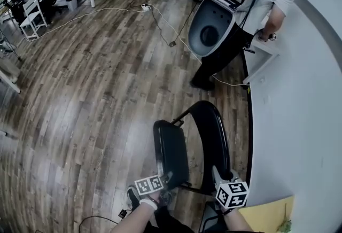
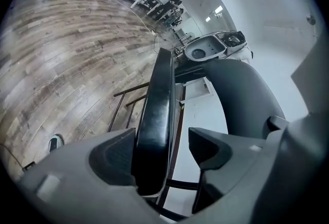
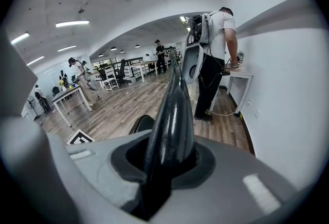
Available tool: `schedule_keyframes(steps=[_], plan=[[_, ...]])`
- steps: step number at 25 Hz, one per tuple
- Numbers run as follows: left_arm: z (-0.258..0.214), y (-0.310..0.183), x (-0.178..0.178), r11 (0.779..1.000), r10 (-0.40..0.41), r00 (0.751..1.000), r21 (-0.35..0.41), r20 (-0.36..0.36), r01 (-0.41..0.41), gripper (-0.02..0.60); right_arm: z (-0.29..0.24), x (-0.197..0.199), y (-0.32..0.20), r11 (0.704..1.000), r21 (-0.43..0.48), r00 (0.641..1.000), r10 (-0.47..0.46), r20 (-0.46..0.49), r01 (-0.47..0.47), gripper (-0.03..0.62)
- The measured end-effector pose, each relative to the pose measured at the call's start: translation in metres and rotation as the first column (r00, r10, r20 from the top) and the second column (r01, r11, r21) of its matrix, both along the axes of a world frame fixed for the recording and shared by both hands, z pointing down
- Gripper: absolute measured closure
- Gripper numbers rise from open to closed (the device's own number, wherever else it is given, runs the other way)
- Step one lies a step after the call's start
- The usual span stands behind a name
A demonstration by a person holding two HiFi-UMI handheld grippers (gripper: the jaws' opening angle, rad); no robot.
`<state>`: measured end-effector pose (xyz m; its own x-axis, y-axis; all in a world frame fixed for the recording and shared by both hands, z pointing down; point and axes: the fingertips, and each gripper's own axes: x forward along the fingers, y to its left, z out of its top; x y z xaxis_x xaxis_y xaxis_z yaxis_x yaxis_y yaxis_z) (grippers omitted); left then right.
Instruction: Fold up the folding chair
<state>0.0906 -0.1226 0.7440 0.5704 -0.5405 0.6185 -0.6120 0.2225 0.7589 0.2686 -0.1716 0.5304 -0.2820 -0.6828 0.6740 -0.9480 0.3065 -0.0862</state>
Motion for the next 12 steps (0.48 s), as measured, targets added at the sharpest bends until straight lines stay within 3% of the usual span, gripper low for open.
schedule_keyframes(steps=[7, 12], plan=[[-0.018, -0.011, 0.051, 0.999, 0.015, 0.984, -0.052, 0.176, -0.006, 0.232, -0.010, 0.012, -0.002, 1.000, -0.003, 1.000, 0.001, -0.009, -0.001, 0.517], [-0.040, -0.022, 0.105, 0.998, 0.063, 0.989, -0.010, 0.132, -0.063, 0.231, -0.019, 0.022, -0.005, 1.000, 0.007, 0.999, -0.002, -0.039, 0.003, 0.514]])
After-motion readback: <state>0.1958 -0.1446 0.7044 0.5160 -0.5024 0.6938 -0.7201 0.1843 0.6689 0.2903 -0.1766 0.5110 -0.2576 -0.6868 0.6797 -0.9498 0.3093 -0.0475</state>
